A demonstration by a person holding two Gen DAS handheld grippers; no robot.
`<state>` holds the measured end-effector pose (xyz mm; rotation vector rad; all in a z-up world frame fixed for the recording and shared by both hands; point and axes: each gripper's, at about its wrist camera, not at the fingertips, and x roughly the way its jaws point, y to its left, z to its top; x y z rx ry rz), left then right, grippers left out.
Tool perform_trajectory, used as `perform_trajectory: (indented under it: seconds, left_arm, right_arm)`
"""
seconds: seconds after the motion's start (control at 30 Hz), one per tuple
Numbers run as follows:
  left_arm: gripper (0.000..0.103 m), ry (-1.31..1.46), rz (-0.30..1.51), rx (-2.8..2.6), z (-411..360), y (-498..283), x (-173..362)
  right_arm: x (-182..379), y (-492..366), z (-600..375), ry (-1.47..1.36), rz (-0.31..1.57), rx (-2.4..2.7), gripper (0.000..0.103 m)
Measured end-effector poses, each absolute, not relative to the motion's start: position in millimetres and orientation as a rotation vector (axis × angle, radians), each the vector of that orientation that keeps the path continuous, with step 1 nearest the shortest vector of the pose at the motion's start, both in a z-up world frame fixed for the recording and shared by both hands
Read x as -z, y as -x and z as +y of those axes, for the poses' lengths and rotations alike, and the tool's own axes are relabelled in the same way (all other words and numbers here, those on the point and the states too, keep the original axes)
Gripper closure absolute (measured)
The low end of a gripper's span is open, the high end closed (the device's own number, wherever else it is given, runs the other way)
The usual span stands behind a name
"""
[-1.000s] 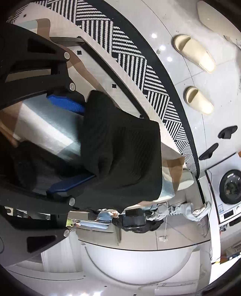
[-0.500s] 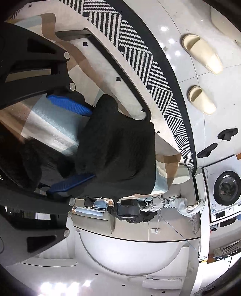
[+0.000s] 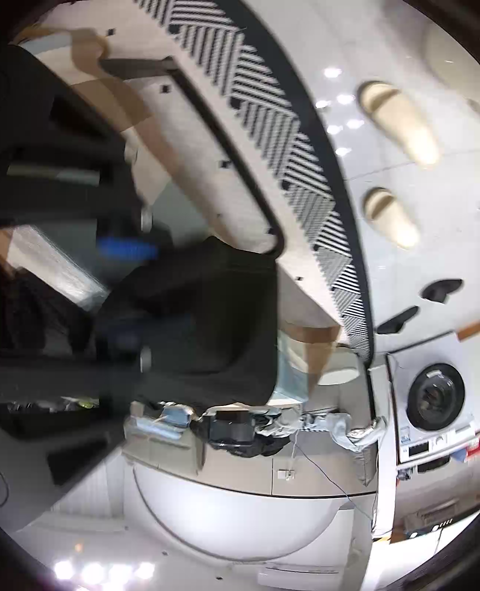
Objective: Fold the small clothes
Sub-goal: 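Fold that side over onto the shirt's center and open the left gripper, then grasp the shirt hem with the left gripper while the right gripper grasps the hem too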
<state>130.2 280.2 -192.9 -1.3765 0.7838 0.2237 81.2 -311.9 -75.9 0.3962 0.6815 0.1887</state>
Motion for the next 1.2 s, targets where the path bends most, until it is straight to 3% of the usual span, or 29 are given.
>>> perform_trajectory:
  seconds: [0.03,0.23,0.33,0.43,0.47,0.5,0.53,0.57,0.83,1.2]
  left_arm:
    - [0.099,1.331,0.766,-0.257,279.5,-131.9,184.0]
    - [0.100,0.953,0.647,-0.279,241.4,-156.9,95.5]
    - [0.100,0.687,0.610,-0.146,176.6,-182.9,40.8]
    - [0.096,0.494,0.663,0.075,96.6,-202.7,20.4]
    - [0.078,0.466,0.692,0.128,75.3,-205.4,22.0]
    - [0.068,0.452,0.709,0.162,59.6,-205.3,24.9]
    - [0.039,0.442,0.708,0.180,45.1,-201.1,28.8]
    - [0.025,0.428,0.697,0.189,36.1,-195.2,31.5]
    - [0.025,0.422,0.709,0.134,46.8,-158.5,39.9]
    - [0.025,0.333,0.682,-0.084,108.2,-48.0,51.5]
  right_arm:
    - [77.0,-80.5,-313.4,-0.405,0.681,-0.186,0.025]
    - [81.4,-72.3,-315.2,-0.425,0.678,-0.190,0.025]
    - [82.3,-69.7,-316.8,-0.433,0.680,-0.186,0.025]
    - [81.7,-68.5,-318.5,-0.435,0.681,-0.181,0.025]
    - [81.5,-68.4,-318.7,-0.433,0.683,-0.179,0.025]
    - [81.3,-68.6,-319.0,-0.432,0.686,-0.177,0.025]
    - [81.1,-68.7,-319.5,-0.431,0.687,-0.175,0.025]
    - [80.7,-68.1,-319.9,-0.431,0.690,-0.172,0.025]
    - [78.0,-67.7,-320.1,-0.422,0.682,-0.179,0.024]
    - [79.1,-61.8,-348.6,-0.417,0.729,-0.131,0.027]
